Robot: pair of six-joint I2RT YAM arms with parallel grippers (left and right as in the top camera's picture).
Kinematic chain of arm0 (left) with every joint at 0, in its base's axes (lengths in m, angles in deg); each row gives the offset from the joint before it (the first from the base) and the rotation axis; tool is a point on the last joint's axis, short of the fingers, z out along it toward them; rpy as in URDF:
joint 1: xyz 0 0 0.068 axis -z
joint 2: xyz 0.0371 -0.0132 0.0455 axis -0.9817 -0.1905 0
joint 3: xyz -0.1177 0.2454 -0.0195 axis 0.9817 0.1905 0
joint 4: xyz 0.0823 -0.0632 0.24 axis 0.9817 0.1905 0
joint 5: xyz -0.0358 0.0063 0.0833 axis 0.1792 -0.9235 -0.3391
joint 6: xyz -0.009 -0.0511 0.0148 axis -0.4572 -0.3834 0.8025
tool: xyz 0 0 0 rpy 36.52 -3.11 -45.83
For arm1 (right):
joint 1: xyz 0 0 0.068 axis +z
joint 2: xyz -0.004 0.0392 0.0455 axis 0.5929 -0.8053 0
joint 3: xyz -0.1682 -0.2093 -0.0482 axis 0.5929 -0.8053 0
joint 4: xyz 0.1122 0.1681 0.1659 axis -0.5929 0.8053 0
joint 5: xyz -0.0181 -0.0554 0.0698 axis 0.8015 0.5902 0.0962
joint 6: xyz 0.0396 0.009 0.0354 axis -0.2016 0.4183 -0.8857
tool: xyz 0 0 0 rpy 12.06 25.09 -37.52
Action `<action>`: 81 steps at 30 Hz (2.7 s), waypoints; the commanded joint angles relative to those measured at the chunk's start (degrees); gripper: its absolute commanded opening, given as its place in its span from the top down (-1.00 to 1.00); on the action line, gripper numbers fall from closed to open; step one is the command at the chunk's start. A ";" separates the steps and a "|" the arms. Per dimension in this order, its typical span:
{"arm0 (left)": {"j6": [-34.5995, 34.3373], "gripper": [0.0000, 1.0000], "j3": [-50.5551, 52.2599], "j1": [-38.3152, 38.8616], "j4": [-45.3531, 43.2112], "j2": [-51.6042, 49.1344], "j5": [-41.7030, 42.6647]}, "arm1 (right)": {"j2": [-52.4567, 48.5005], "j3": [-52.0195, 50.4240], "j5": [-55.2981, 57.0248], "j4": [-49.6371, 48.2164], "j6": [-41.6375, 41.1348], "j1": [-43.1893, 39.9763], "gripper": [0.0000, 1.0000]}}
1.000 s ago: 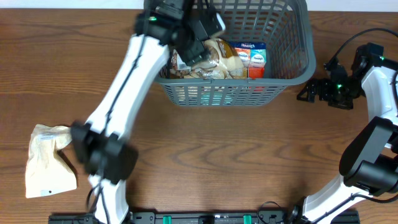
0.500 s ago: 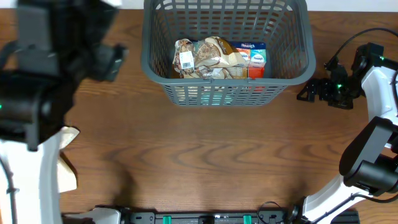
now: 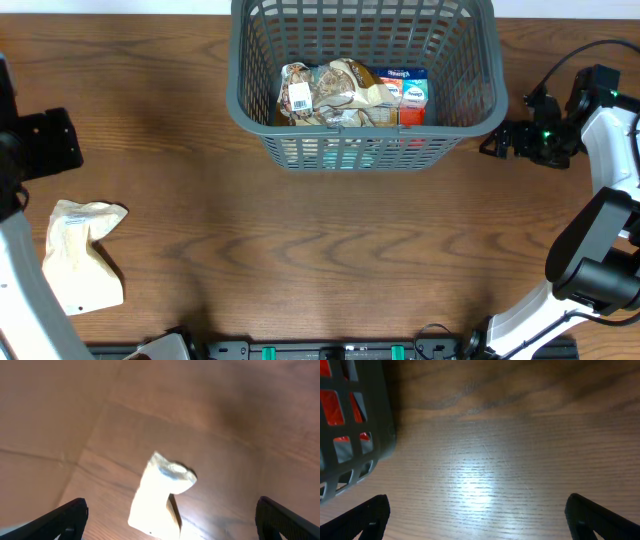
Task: Pack container
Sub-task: 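Carry the PanTree pouch with the left gripper into the basket and release, then move the left gripper to the plain beige pouch and grasp it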
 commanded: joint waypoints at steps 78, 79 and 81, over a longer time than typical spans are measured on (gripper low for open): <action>21.84 -0.97 53.11 -16.74 -19.41 2.34 6.54 | 0.17 -0.09 0.09 -6.10 1.22 0.22 -0.99; 23.50 -0.97 53.11 -17.16 -19.87 1.95 6.58 | 0.17 -0.09 0.22 -5.99 1.20 0.22 -0.99; 24.79 -0.97 53.11 -18.21 -21.59 1.44 6.71 | 0.17 -0.09 0.24 -5.81 1.20 0.22 -0.98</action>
